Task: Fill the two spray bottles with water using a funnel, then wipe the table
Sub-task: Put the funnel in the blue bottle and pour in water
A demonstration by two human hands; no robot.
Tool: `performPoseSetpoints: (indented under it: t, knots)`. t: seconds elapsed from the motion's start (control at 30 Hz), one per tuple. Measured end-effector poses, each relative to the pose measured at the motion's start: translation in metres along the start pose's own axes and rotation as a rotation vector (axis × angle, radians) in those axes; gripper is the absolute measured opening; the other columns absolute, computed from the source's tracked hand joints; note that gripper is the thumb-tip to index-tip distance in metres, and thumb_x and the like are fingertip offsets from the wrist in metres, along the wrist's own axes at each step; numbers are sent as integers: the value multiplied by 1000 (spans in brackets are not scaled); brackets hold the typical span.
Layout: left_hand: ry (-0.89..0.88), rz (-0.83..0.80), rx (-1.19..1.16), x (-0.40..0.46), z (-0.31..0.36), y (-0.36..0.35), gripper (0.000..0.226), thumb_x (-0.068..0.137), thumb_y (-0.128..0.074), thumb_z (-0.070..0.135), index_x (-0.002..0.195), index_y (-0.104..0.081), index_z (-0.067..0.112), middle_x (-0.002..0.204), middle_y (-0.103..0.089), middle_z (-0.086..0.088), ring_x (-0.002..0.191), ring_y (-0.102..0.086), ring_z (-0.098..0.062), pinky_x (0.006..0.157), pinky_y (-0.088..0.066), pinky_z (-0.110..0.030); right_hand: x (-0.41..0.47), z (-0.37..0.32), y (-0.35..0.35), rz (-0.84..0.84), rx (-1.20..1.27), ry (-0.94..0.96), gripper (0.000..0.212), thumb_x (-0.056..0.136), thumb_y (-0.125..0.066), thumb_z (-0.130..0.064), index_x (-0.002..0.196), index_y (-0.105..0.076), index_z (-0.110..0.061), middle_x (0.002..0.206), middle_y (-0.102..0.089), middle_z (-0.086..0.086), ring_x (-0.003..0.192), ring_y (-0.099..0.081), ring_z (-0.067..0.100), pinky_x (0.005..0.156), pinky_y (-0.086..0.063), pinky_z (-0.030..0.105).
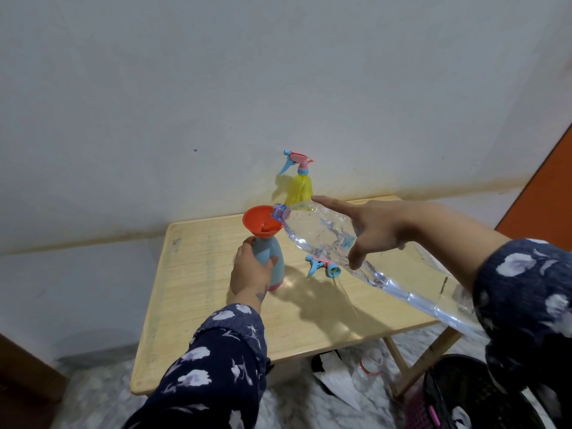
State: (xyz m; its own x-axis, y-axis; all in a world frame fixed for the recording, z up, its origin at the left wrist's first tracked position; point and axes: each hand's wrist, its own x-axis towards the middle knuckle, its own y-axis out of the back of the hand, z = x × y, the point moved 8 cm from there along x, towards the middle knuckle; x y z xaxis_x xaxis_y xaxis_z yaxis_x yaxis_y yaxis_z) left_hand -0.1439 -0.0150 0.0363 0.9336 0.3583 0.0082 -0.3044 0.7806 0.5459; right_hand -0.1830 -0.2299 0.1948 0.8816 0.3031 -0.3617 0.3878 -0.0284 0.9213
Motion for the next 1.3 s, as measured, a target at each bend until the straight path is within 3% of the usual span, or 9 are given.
performPoseSetpoints:
  t: [0.13, 0.33, 0.6, 0.77, 0.9, 1.0, 1.13, 1.2, 1.3]
  knots:
    - [1, -3, -2, 0, 0, 0, 57, 85, -70, 33, 135, -44, 25, 130, -52, 2, 109, -57, -25, 76, -44, -33, 2, 0, -1, -15, 9, -3, 117, 65, -77, -34, 128, 12, -75, 76, -54, -3, 54, -63, 22, 58, -60, 41]
    - [-12, -8, -3, 0, 0, 0, 57, 85, -70, 33, 135, -44, 25, 128, -52, 2, 107, -58, -25, 77, -46, -34, 3, 0, 0, -22, 15, -4, 117, 68, -77, -30, 129, 13, -73, 74, -44, -10, 59, -64, 25, 55, -57, 35]
    - [-28, -12, 1, -1, 2, 0, 58, 85, -70, 33, 135, -44, 23, 128, -53, 1, 108, -57, -25, 77, -46, -34, 2, 5, -5, -2, 4, 5, 117, 64, -77, -34, 127, 13, -75, 75, -52, -4, 61, -66, 24, 56, -59, 37]
    - [-22, -16, 22, -1, 2, 0, 58, 85, -69, 34, 136, -43, 24, 129, -52, 1, 110, -57, -25, 81, -49, -38, 7, 11, -14, 36, 39, 60, 117, 61, -75, -39, 123, 16, -78, 73, -57, -1, 72, -66, 27, 72, -58, 47]
    - [-5, -16, 14, -3, 2, 0, 60, 86, -68, 34, 138, -40, 24, 131, -50, 2, 110, -56, -26, 82, -49, -38, 15, 19, -22, 80, 87, 116, 119, 61, -76, -42, 120, 20, -78, 84, -64, 8, 79, -63, 27, 79, -55, 46]
    - [-5, -26, 17, -6, 3, -2, 62, 87, -67, 31, 141, -37, 22, 134, -48, 0, 114, -55, -27, 89, -50, -42, 20, 29, -22, 142, 149, 154, 120, 66, -78, -40, 124, 22, -75, 95, -67, 11, 79, -62, 26, 85, -52, 45]
    - [25, -7, 6, -7, 4, -7, 62, 89, -66, 28, 142, -36, 19, 137, -46, -3, 117, -53, -29, 92, -48, -41, 25, 55, -11, 316, 302, 208, 123, 71, -79, -36, 128, 25, -69, 105, -61, 12, 70, -58, 14, 85, -47, 34]
    - [40, 12, 0, -7, 4, -10, 63, 88, -66, 26, 143, -36, 18, 138, -46, -3, 119, -52, -30, 94, -47, -43, 30, 79, -4, 428, 355, 198, 125, 70, -80, -37, 129, 26, -67, 106, -61, 14, 68, -56, 10, 84, -48, 35]
    - [67, 58, 4, -4, 2, -14, 62, 87, -67, 25, 141, -37, 17, 137, -49, -6, 120, -52, -31, 96, -46, -47, 36, 120, 4, 602, 438, 142, 127, 69, -80, -38, 132, 27, -63, 105, -62, 14, 74, -58, 19, 83, -52, 42]
